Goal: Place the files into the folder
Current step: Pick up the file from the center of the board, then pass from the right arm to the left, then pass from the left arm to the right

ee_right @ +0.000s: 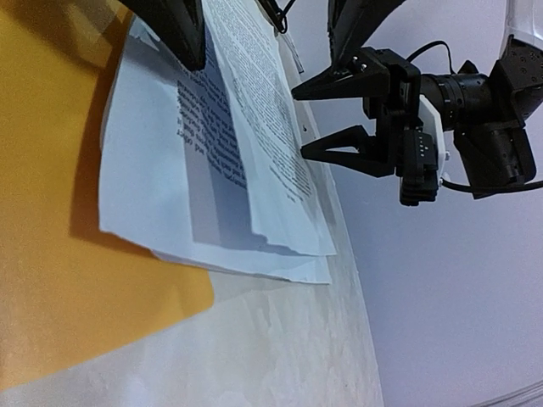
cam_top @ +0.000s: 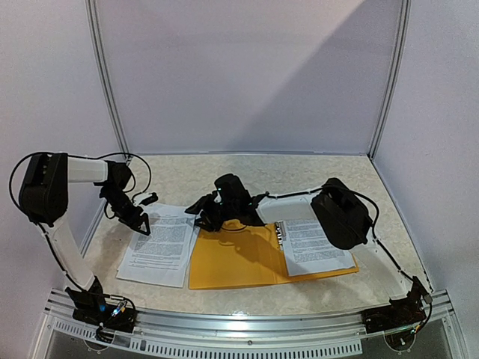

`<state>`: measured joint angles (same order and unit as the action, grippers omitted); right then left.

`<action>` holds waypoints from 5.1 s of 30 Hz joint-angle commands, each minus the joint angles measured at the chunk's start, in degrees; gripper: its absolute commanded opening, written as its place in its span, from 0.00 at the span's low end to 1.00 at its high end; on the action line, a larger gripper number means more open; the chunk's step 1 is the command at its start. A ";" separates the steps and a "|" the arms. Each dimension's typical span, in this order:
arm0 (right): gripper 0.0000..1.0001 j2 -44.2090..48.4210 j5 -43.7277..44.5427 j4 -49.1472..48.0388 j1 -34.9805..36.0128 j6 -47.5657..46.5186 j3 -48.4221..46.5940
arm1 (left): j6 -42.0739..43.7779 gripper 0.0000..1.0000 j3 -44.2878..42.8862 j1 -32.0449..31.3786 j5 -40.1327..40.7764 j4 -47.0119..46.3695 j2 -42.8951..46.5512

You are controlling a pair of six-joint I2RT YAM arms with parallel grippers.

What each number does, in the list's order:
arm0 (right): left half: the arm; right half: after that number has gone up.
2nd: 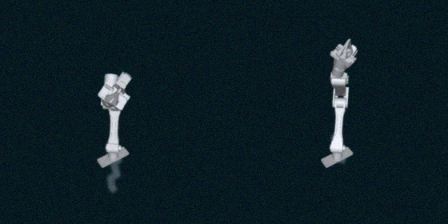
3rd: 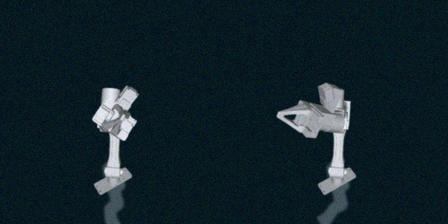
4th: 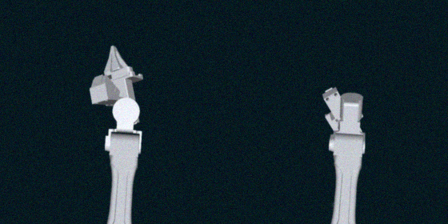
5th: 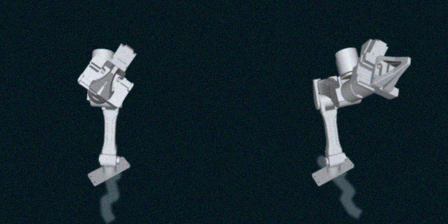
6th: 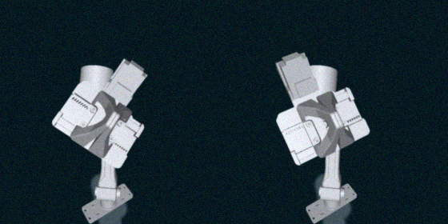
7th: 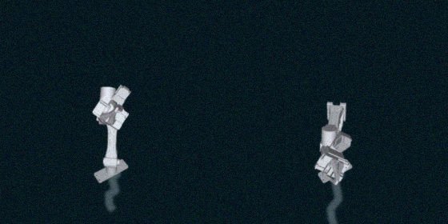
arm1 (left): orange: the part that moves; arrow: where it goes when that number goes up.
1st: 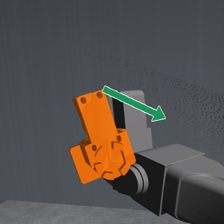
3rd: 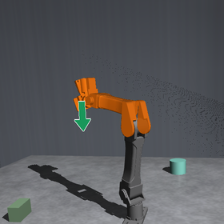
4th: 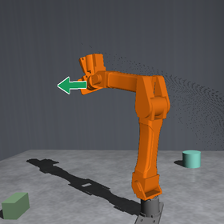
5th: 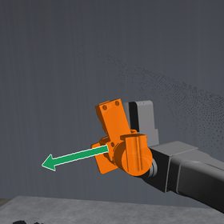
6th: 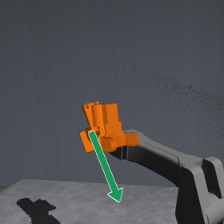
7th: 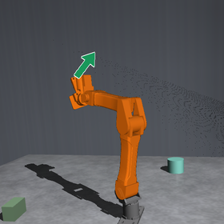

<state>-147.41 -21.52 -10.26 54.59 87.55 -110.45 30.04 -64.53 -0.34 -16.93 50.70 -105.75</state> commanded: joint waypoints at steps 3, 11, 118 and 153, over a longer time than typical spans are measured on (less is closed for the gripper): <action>0.51 -3.45 0.25 2.35 1.50 -0.27 -2.53 | 0.76 0.64 1.73 0.31 -0.38 -1.60 -4.41; 0.30 -7.06 -2.46 -3.59 2.54 1.36 -7.24 | 0.77 0.64 1.78 0.28 -1.55 -1.50 -4.63; 0.81 70.92 -35.32 -11.20 -29.91 -61.78 56.61 | -25.18 0.00 -31.84 -44.44 -30.89 -21.18 15.23; 0.00 66.90 -35.22 44.91 -37.79 -70.55 42.07 | -31.92 0.92 -32.17 -38.16 -14.39 -13.89 9.71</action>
<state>-77.38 -59.66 5.08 22.15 25.69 -66.43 -5.89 -93.32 -42.74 -35.35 27.00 -92.40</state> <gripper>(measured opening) 0.006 0.913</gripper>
